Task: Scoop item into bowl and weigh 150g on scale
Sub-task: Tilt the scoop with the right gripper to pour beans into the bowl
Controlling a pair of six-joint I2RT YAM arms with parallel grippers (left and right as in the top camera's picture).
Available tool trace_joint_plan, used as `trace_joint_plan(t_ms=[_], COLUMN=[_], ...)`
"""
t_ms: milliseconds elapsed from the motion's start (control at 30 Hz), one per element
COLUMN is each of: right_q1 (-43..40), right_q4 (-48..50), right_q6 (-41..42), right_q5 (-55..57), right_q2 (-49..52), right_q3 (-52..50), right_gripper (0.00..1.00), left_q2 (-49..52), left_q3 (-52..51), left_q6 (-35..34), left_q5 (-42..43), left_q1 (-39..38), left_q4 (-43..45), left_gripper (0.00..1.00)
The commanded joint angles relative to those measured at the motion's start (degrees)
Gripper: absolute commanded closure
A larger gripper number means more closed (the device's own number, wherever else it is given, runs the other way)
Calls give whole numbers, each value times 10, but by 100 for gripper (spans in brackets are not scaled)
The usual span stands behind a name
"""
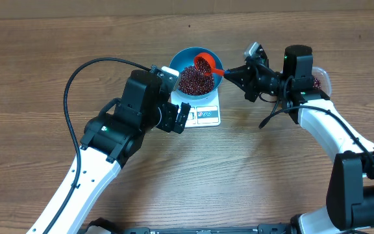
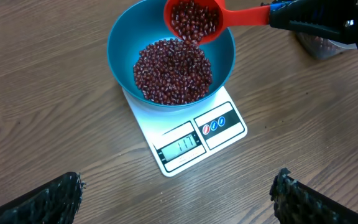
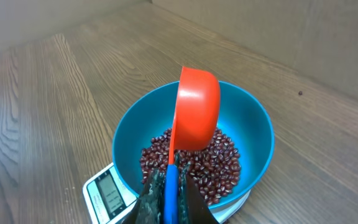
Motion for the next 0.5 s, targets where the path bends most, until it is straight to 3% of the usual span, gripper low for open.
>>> trace_joint_plan(t_ms=[0, 467], right_q1=[1, 1], right_q4=[2, 0], right_q6=[-28, -73], right_q5=[10, 35], right_q2=[3, 3], right_q3=[2, 2], right_gripper=[96, 96], left_q2=[-1, -1], left_q3=[3, 3], left_q6=[-8, -8], left_q5=[4, 4], left_q1=[2, 2], left_q4=[2, 2], left_gripper=[0, 0])
